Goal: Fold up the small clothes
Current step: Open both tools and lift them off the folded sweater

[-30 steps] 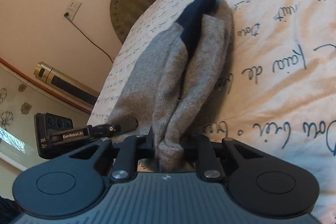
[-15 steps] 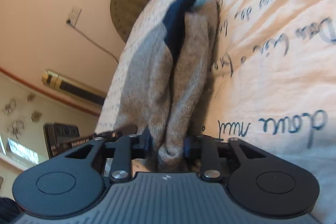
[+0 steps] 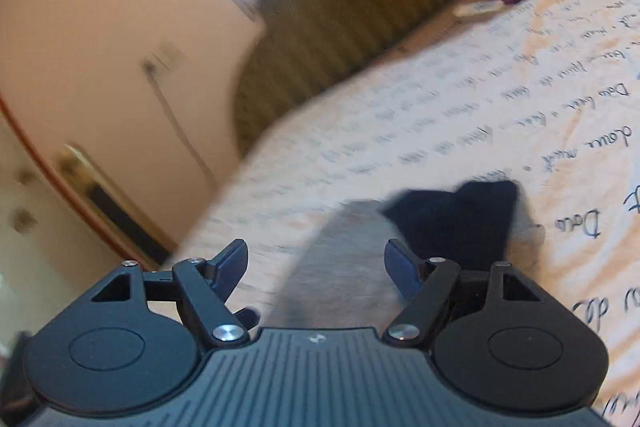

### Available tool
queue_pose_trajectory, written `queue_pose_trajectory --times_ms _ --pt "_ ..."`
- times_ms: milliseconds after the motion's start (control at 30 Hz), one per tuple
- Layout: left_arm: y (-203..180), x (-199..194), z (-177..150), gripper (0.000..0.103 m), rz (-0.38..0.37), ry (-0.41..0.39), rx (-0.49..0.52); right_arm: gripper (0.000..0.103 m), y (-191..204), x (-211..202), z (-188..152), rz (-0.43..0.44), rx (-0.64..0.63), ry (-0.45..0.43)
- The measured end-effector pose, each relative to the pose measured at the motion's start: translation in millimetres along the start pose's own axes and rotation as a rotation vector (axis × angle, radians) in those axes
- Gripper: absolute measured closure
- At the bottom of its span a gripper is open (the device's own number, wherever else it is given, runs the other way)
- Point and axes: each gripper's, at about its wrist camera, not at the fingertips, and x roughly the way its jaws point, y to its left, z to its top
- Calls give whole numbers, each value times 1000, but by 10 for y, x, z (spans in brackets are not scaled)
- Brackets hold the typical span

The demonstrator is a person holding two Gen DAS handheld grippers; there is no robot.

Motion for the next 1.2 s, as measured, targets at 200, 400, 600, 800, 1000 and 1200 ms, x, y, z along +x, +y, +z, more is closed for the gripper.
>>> queue_pose_trajectory --times_ms 200,400,600,800,1000,1200 --pt "334 140 -63 26 -85 98 -188 30 -213 -82 -244 56 11 -37" --pt "414 -381 26 36 -119 35 -192 27 62 -551 -255 79 68 -112" --pt "104 -367 -89 32 -135 34 -89 27 18 -496 -463 103 122 -28" --pt "-32 -263 -212 29 -101 33 -21 30 -160 -467 -493 124 160 -4" --pt "-37 -259 -232 27 -91 31 -17 25 64 -595 77 187 127 -78" --pt "-26 -248 -220 25 -102 27 -24 23 -67 7 258 3 80 58"
